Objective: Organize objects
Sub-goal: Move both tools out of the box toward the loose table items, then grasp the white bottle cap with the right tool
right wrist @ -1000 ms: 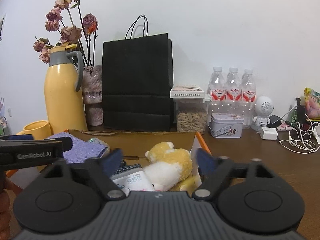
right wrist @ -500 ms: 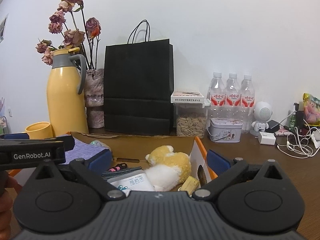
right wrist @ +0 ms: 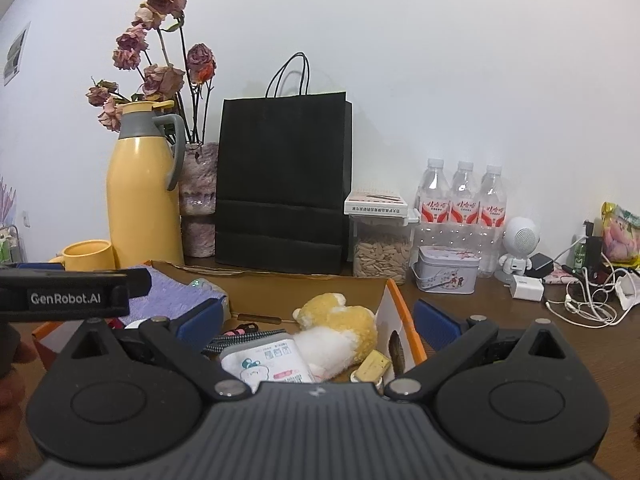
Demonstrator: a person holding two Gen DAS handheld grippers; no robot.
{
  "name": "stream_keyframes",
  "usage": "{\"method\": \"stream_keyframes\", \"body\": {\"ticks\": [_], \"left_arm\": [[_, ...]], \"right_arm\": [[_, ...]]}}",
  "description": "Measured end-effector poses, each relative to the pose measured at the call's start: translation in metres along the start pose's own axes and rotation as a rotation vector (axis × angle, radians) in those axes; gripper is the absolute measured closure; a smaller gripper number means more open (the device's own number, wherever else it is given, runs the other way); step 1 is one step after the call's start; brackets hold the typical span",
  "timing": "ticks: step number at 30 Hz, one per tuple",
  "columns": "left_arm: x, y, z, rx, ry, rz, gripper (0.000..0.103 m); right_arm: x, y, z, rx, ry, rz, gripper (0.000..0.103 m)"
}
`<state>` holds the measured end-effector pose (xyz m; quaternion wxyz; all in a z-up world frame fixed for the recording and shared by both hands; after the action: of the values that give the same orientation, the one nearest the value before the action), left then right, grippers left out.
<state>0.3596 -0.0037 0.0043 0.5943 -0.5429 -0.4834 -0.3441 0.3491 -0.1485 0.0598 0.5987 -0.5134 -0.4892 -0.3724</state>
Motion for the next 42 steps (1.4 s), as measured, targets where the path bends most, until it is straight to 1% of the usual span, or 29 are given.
{"method": "stream_keyframes", "body": {"ticks": [8, 14, 18, 26, 30, 33, 36, 38, 41, 42], "left_arm": [[-0.011, -0.017, 0.000, -0.033, 0.014, 0.007, 0.000], [-0.028, -0.029, -0.002, -0.048, 0.054, 0.019, 0.000], [-0.039, -0.039, -0.005, -0.070, 0.080, 0.030, 0.000], [-0.069, -0.047, -0.016, -0.116, 0.147, 0.107, 0.000], [-0.079, -0.050, -0.019, -0.126, 0.168, 0.139, 0.000], [-0.088, -0.049, -0.019, -0.127, 0.181, 0.179, 0.000], [-0.097, -0.048, -0.021, -0.135, 0.195, 0.224, 0.000], [-0.100, -0.047, -0.022, -0.134, 0.200, 0.237, 0.000], [-0.102, -0.046, -0.023, -0.127, 0.208, 0.244, 0.000], [-0.103, -0.046, -0.023, -0.125, 0.208, 0.247, 0.000]], "right_arm": [[-0.014, -0.020, -0.003, 0.006, -0.034, 0.011, 0.000], [-0.034, -0.030, -0.006, 0.013, -0.047, 0.050, 0.000], [-0.050, -0.041, -0.012, 0.011, -0.039, 0.087, 0.000], [-0.079, -0.059, -0.026, 0.034, -0.014, 0.179, 0.000], [-0.092, -0.063, -0.030, 0.042, -0.010, 0.237, 0.000], [-0.101, -0.066, -0.032, 0.051, -0.010, 0.282, 0.000], [-0.106, -0.068, -0.035, 0.065, 0.009, 0.308, 0.000], [-0.108, -0.070, -0.039, 0.054, 0.021, 0.317, 0.000], [-0.110, -0.068, -0.047, 0.024, 0.038, 0.331, 0.011], [-0.112, -0.066, -0.050, 0.019, 0.045, 0.345, 0.018]]}}
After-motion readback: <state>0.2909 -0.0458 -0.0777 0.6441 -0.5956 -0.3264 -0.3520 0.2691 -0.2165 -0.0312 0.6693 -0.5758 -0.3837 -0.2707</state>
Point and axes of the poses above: each gripper's, at about its wrist camera, not at the fingertips, and y roughly the way its jaws point, z to its left, x to its top, the point moved 9 cm from there along y, roughly the way its jaws point, and after that the axes turned 5 degrees about x, right-handed, at the moved point
